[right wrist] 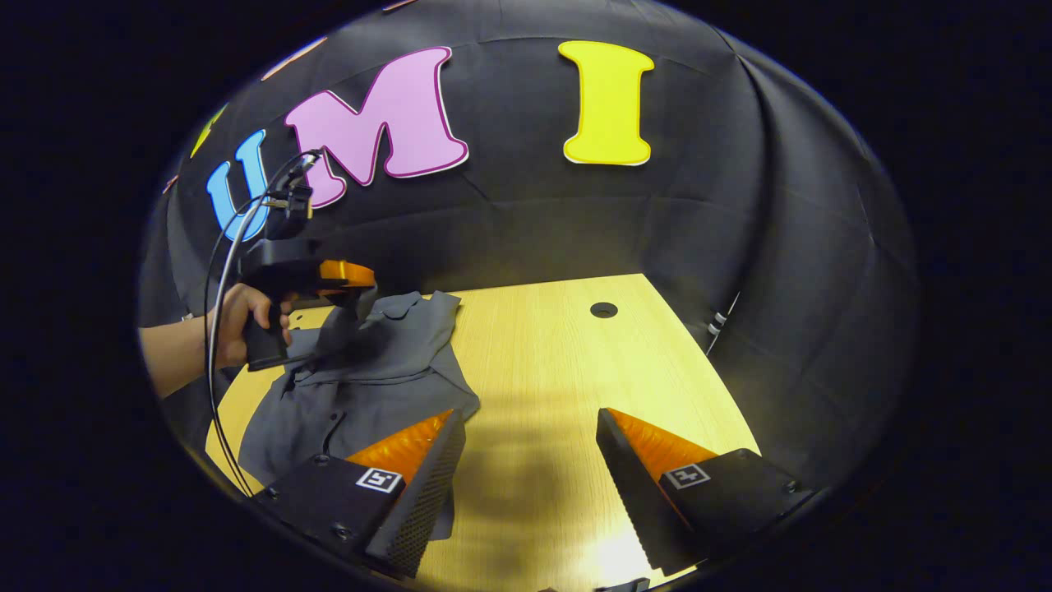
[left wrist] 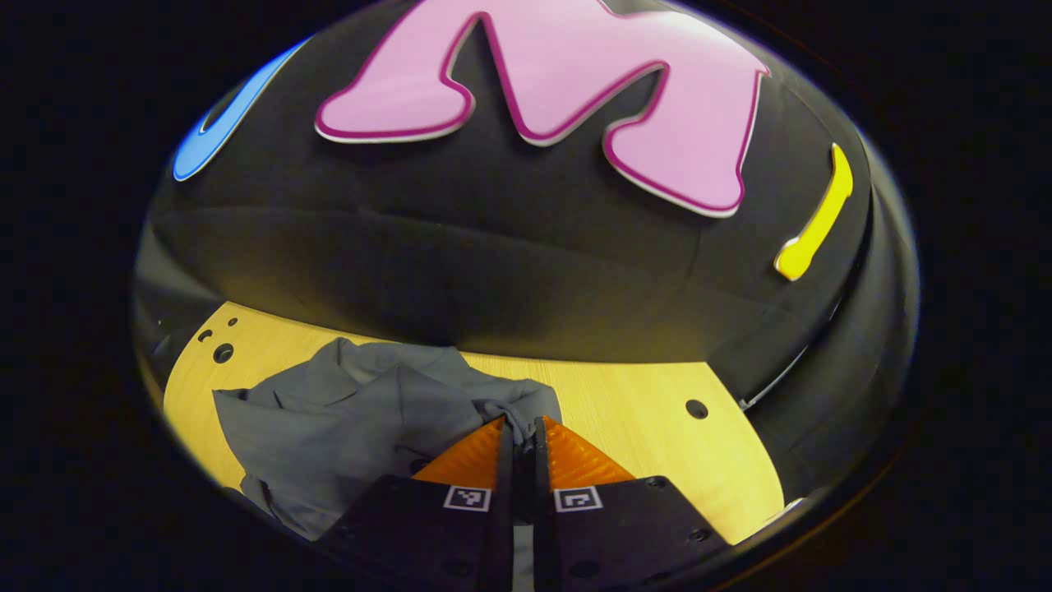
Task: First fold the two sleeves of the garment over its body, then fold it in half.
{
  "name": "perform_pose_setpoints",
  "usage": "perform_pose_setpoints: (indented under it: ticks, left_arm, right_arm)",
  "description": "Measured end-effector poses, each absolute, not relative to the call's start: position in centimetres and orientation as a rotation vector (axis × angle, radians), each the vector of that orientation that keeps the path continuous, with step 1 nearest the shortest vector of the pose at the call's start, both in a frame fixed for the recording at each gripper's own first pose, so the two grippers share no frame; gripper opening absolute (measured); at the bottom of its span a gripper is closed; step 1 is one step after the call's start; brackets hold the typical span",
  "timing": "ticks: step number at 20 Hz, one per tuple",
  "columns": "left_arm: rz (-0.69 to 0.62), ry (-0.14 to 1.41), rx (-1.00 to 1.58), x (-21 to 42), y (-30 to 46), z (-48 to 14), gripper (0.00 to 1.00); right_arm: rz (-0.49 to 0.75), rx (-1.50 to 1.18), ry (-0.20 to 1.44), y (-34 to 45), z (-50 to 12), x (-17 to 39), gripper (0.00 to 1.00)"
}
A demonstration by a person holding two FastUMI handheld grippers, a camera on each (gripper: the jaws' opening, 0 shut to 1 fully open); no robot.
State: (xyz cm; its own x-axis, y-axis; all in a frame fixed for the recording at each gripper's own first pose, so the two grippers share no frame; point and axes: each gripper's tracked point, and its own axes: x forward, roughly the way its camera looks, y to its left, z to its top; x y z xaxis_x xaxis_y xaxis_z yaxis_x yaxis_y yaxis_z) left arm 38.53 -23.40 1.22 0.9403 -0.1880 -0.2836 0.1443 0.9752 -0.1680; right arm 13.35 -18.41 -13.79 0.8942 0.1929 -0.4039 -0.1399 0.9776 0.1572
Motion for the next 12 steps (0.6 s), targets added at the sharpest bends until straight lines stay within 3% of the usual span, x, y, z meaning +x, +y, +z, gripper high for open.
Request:
perform_pose_setpoints:
  ticks: [1, 6, 7, 8, 12]
  left_arm:
    - [-0.186, 0.323, -0.138, 38.7, -24.2, 0.5, 0.16]
    - [-0.254, 0.32, -0.108, 37.2, -25.4, 0.3, 0.87]
    - [-0.248, 0.312, -0.088, 36.4, -24.5, 0.5, 0.84]
    - [-0.241, 0.306, -0.063, 35.4, -23.4, 0.6, 0.98]
    - [-0.215, 0.281, 0.037, 30.2, -17.8, 0.3, 0.96]
  right_arm:
    - [0.171, 0.124, 0.432, -18.3, -13.9, 13.4, 0.99]
    - [0.178, 0.111, 0.447, -17.1, -14.4, 13.4, 0.99]
    - [0.183, 0.106, 0.449, -16.6, -14.5, 13.3, 0.99]
    - [0.184, 0.098, 0.454, -16.2, -14.6, 13.2, 0.99]
    - [0.19, 0.121, 0.497, -13.7, -15.7, 12.4, 0.99]
